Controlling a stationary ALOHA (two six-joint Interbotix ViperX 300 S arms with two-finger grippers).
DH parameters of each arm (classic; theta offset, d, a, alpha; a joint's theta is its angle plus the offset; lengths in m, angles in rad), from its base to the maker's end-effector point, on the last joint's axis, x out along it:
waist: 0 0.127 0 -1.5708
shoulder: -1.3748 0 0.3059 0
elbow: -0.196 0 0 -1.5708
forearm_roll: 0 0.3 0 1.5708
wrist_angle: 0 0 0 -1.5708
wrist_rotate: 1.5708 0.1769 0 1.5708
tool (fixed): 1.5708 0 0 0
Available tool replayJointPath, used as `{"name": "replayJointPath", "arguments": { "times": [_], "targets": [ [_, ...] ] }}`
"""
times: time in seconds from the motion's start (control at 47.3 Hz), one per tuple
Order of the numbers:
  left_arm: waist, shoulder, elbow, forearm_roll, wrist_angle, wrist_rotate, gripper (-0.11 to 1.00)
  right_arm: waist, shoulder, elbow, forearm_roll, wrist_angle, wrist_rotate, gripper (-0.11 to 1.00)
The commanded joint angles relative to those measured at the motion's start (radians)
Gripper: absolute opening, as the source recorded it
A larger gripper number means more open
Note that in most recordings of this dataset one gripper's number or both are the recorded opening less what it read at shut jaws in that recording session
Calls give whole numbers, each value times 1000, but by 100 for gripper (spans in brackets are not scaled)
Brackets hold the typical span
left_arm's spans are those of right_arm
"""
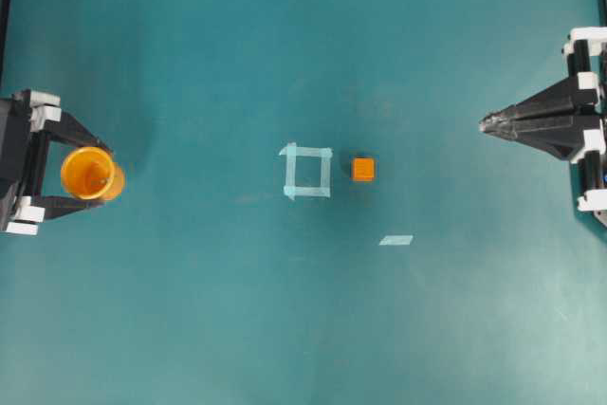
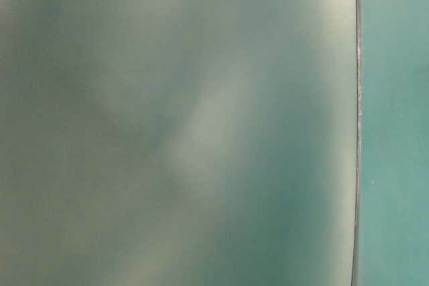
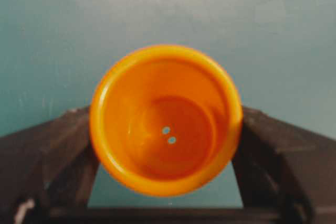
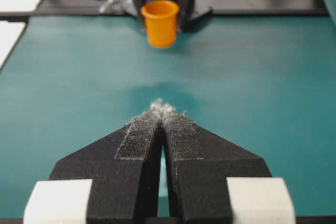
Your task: Move the cup to the left with left arm.
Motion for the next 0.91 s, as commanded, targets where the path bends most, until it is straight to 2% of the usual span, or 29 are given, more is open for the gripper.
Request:
{"name": "replayJointPath", "arguments": {
  "times": [0.0,0.887],
  "targets": [
    [-6,5,-8,2,-6,2,73,-2,5,-34,3,-5,2,-1],
    [14,17,-2,3,-21,2,73,-6,3,-34,3,-5,2,-1]
  ]
}}
